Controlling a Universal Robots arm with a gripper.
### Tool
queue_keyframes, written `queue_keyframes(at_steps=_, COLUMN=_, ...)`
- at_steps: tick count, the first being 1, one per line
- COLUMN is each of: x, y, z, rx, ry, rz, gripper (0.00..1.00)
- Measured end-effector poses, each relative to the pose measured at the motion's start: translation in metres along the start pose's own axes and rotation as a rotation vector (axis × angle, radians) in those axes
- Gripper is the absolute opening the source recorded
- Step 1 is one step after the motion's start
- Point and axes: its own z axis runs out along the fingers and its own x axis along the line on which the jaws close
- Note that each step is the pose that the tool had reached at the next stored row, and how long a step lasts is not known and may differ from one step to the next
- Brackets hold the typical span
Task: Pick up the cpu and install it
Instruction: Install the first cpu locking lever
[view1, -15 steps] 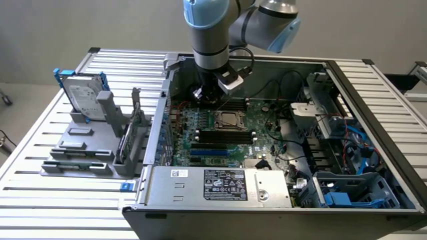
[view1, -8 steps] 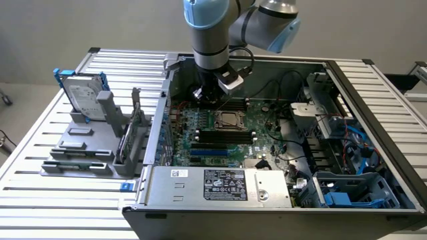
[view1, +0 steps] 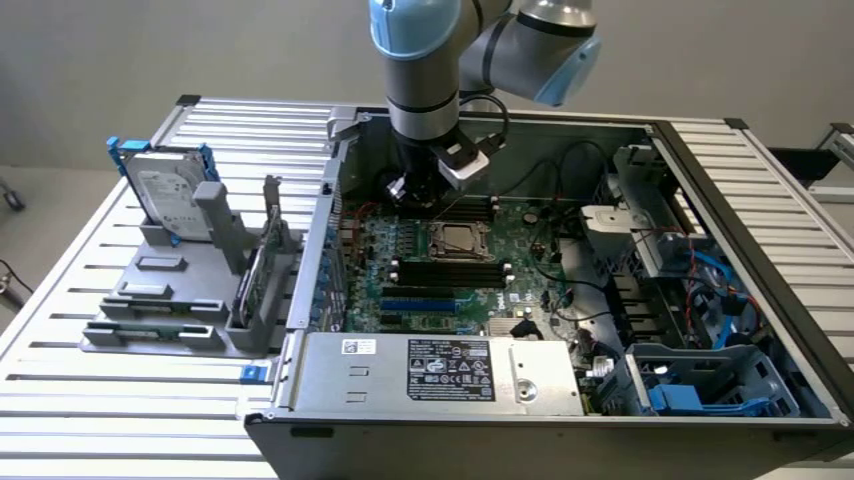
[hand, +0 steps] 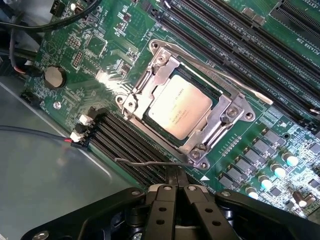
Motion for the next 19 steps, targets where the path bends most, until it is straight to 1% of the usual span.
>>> queue_keyframes(at_steps=2, x=0.0000, y=0.0001, z=0.0004, rx=0.0003, ry=-0.0003, rz=-0.003, gripper=0.11)
queue_keyframes(at_steps=5, x=0.0000, y=0.0002, z=0.0007, rx=-0.0020, ry=-0.0007, rz=-0.006, gripper=0.11)
queue_keyframes(at_steps=12, x=0.0000, y=0.0002, z=0.0008, rx=-0.0126, ry=-0.0029, rz=-0.008, gripper=0.11)
queue_keyframes(at_steps=19, x=0.0009, y=0.0010, z=0.0013, rx=-0.0144, ry=-0.0023, rz=-0.013, gripper=0.11)
